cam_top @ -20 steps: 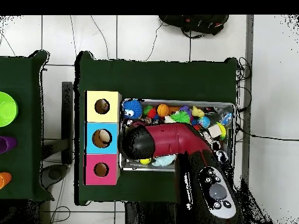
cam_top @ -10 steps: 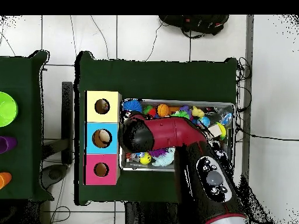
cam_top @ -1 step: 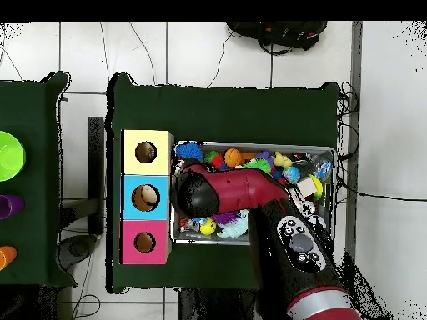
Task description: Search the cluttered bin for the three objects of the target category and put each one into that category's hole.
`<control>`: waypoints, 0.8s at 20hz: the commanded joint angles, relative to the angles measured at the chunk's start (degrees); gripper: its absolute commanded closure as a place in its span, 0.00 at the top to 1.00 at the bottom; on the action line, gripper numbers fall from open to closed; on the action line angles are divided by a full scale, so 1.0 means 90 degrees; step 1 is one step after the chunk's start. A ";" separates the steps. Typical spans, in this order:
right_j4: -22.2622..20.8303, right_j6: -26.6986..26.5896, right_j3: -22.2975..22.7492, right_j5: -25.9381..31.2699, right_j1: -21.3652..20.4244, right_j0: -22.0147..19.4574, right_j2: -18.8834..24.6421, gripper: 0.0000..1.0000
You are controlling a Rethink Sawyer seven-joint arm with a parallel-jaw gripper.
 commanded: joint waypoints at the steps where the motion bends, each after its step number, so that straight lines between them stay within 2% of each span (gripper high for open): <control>1: -0.0375 -0.0323 0.0088 -0.0065 0.0268 -0.0297 0.0449 1.00; 7: -0.0473 -0.0406 0.0415 -0.0095 0.0166 -0.0478 0.0535 1.00; 13: -0.0500 -0.0642 0.0947 0.0065 -0.0235 -0.0915 0.0832 1.00; 16: -0.0689 -0.0654 0.0978 0.0031 -0.0173 -0.0879 0.0737 1.00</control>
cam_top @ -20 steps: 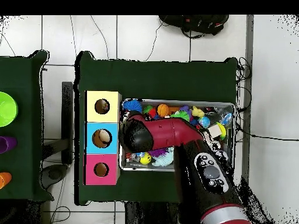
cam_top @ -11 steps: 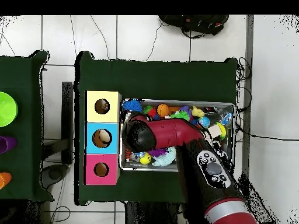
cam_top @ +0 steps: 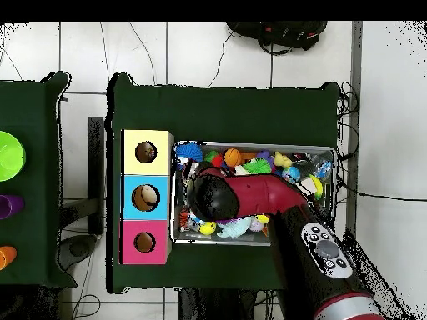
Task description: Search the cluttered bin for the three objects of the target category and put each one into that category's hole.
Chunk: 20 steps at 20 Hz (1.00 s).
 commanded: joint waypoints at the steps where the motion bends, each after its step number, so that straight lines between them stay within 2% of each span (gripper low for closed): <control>1: -0.0749 -0.0637 0.0659 -0.0014 -0.0028 -0.0179 0.0370 1.00; 7: -0.1446 -0.0356 0.0772 -0.0607 0.0249 0.0047 0.0024 1.00; 12: -0.2024 0.0229 0.0726 -0.1510 0.0602 0.0463 -0.0650 1.00; 20: -0.2187 0.0358 0.0505 -0.1890 0.0910 0.0792 -0.1073 1.00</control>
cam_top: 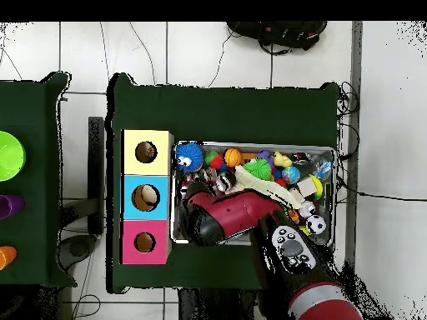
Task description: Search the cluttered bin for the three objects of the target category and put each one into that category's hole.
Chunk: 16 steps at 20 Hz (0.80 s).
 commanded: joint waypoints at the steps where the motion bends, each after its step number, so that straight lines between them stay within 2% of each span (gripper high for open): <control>1: -0.0518 0.0372 0.0197 -0.0464 0.0511 0.0208 -0.0570 1.00; 7: -0.0542 0.0230 -0.0016 -0.0628 0.0806 0.0263 -0.0692 1.00; 16: -0.0638 0.0243 0.0146 -0.0833 0.0847 0.0338 -0.0883 1.00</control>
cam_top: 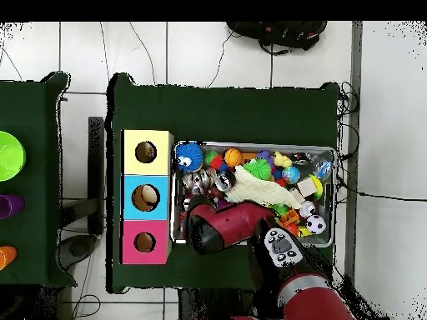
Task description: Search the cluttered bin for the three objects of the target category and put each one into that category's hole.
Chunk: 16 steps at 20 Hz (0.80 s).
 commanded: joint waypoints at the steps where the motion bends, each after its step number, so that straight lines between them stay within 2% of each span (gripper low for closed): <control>1: -0.0528 0.0258 0.0147 -0.0471 0.0278 0.0034 -0.0275 1.00; 6: -0.0581 0.0340 0.0167 -0.0737 0.0318 0.0060 -0.0365 1.00; 7: -0.0582 0.0354 0.0163 -0.0787 0.0321 0.0072 -0.0384 0.00; 16: -0.0529 0.0151 0.0112 -0.0237 0.0185 -0.0215 0.0090 0.00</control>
